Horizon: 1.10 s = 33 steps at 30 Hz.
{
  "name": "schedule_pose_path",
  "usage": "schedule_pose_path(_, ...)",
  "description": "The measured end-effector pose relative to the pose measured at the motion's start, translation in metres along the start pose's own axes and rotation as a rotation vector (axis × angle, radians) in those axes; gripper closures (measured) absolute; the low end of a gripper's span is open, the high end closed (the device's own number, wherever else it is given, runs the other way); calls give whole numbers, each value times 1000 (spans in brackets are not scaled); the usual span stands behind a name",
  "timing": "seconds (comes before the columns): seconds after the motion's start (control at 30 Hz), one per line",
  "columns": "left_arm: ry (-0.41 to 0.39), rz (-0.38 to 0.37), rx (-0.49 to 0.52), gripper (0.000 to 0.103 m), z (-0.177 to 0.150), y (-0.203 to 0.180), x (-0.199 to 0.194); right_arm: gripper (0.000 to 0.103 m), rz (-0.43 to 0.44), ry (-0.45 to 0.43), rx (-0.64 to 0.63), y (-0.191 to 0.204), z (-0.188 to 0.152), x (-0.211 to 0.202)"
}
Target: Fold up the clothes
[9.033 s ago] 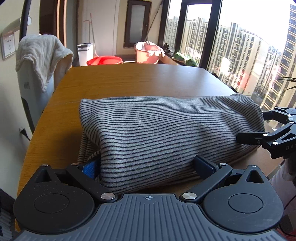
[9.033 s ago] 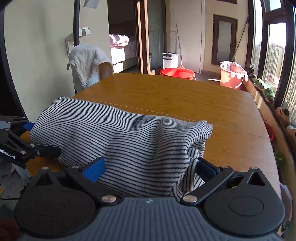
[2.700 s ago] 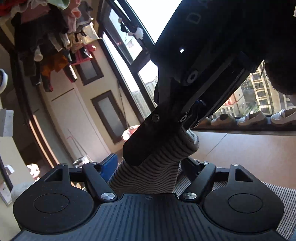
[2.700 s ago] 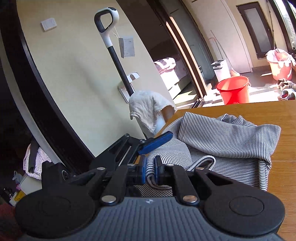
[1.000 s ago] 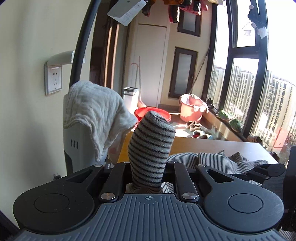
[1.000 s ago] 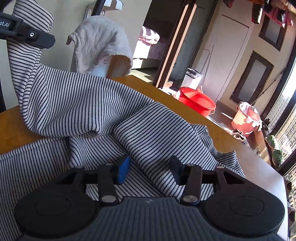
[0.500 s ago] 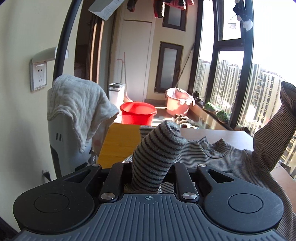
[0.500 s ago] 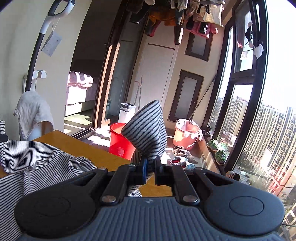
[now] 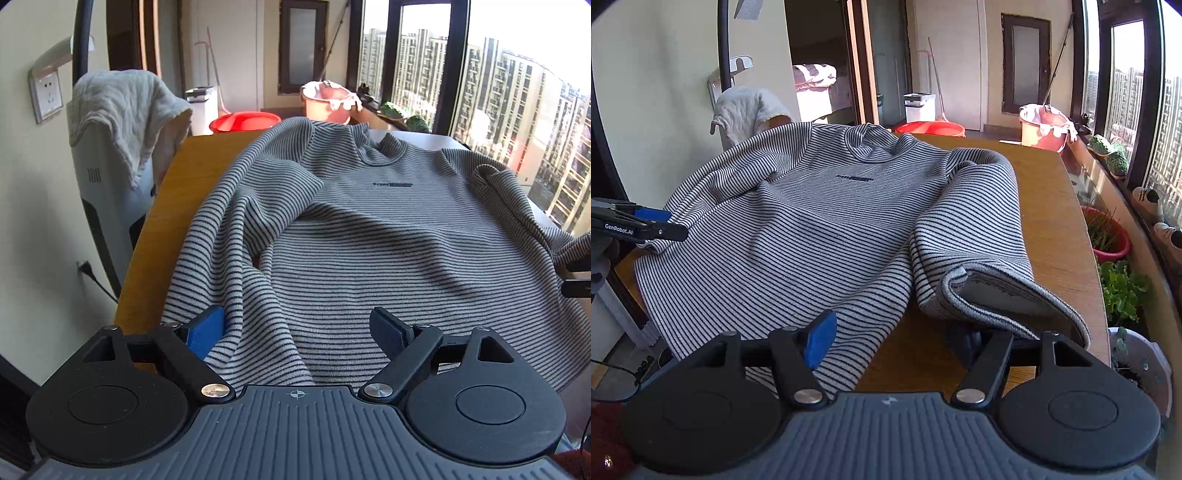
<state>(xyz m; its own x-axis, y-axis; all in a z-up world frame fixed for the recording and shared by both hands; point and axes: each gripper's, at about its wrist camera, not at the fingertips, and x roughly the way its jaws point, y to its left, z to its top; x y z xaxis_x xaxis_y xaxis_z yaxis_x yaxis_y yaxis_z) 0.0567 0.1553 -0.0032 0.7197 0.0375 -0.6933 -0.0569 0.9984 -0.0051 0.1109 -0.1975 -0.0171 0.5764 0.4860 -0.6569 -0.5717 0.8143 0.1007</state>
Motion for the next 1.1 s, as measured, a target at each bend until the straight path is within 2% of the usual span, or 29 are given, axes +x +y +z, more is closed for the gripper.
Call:
schedule_pose_path(0.07,1,6,1,26,0,0,10,54,-17,-8,-15,5,2,11)
schedule_pose_path(0.13,-9,5,5,30,5,2,18,74,-23,-19,-17,6,12,21)
schedule_pose_path(0.17,-14,4,2,33,9,3,23,77,-25,-16,-7,5,19,27)
schedule_pose_path(0.3,-32,9,-21,37,31,12,51,79,-77,-22,-31,-1,53,67)
schedule_pose_path(0.47,-25,9,-56,37,49,16,66,79,-112,-7,29,-22,81,97)
schedule_pose_path(0.53,-17,8,-60,33,46,16,61,78,-109,2,52,-25,81,98)
schedule_pose_path(0.57,-9,11,-65,26,43,19,55,78,-110,7,52,-24,79,93)
schedule_pose_path(0.6,-5,17,-76,17,41,22,47,70,-120,7,51,-22,75,87)
schedule_pose_path(0.63,-16,24,-92,14,37,28,34,56,-137,-1,51,-20,69,76)
schedule_pose_path(0.67,-44,30,-109,7,33,35,18,49,-140,-21,55,-20,62,63)
schedule_pose_path(0.7,-78,41,-121,3,28,40,1,36,-140,-47,65,-18,54,48)
schedule_pose_path(0.8,-163,105,-140,0,20,35,-39,3,-139,-136,128,-8,37,8)
schedule_pose_path(0.83,-183,119,-146,0,20,29,-46,0,-141,-161,167,-5,33,0)
schedule_pose_path(0.97,-243,114,-153,0,9,-16,-69,0,-162,-232,291,22,16,-22)
schedule_pose_path(1.1,-284,135,-90,0,-20,-69,-78,0,-238,-314,321,65,-11,-33)
